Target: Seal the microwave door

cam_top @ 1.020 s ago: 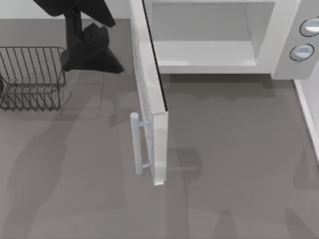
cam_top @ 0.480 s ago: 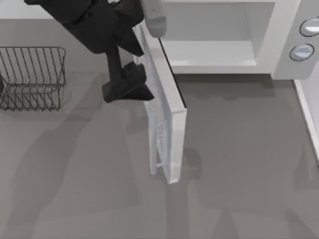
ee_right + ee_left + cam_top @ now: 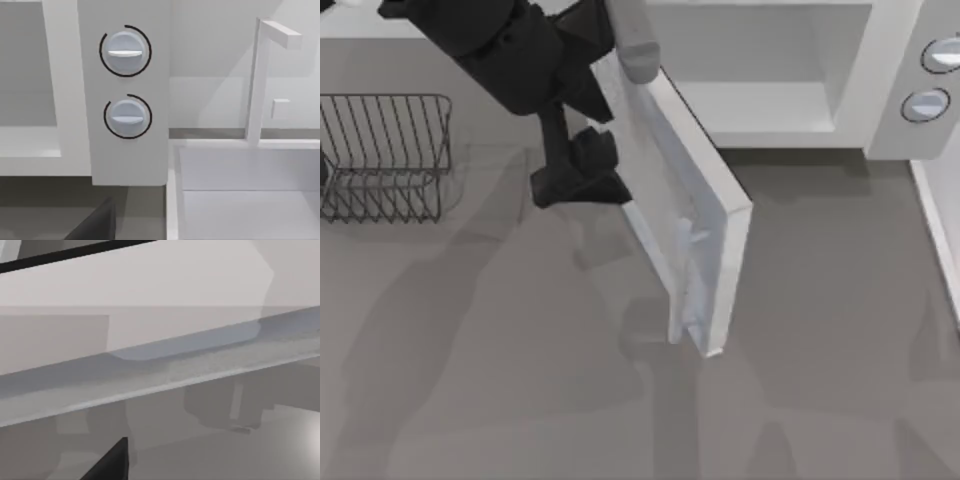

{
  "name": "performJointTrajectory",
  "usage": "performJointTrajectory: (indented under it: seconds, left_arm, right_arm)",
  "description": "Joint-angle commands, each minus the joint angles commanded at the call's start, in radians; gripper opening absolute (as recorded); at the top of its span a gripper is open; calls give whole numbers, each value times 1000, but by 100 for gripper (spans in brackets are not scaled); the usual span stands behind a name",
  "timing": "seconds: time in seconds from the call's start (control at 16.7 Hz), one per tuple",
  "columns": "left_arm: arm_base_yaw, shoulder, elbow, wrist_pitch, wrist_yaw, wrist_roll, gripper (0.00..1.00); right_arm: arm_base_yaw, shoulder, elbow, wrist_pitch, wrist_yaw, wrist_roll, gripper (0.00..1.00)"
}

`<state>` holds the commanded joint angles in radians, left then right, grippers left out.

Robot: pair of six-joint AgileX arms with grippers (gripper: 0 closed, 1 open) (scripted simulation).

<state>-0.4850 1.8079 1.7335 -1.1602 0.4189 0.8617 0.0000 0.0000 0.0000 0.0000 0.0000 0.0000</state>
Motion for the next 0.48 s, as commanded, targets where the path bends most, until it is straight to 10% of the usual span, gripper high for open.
performJointTrajectory:
  seconds: [0.48]
  left_arm:
    - [0, 0, 0, 0, 0, 0, 17]
  right_arm:
    - [0, 0, 0, 0, 0, 0, 100]
